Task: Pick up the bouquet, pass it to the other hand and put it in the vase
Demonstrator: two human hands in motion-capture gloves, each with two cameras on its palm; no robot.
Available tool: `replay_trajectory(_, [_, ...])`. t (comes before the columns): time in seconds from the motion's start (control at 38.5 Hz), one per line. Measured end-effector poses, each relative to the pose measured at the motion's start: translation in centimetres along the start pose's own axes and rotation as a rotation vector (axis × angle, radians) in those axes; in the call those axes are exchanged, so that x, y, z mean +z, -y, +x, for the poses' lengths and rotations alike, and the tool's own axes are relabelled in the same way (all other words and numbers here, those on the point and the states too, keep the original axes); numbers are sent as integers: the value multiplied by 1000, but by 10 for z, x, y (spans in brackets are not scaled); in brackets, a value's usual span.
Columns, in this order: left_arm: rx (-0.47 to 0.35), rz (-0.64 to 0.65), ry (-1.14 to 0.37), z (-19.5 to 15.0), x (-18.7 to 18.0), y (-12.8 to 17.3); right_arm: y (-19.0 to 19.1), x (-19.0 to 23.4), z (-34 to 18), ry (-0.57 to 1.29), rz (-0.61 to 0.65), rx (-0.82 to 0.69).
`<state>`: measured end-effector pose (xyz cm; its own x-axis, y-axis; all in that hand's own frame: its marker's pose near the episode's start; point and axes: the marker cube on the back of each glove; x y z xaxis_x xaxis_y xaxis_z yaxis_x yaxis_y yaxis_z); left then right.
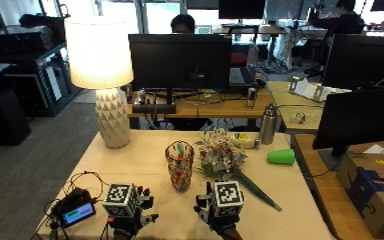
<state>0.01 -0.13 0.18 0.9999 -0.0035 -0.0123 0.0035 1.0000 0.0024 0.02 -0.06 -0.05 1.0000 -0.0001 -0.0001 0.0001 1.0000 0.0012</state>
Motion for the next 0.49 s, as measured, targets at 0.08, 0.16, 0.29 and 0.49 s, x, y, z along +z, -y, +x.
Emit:
replay_trajectory(0.08, [-4, -2, -4, -1, 2, 0, 0, 0, 0, 1, 1, 0])
replay_trajectory(0.16, [-14, -7, -9, -4, 5, 1, 0, -1, -2, 12, 8, -5])
replay_trajectory(0.29, [-7, -25, -13, -4, 4, -1, 0, -2, -5, 12, 20, -20])
replay_trajectory(0.49, [-4, -26, -3, 2, -5, -3, -1, -6, -7, 3, 35, -27])
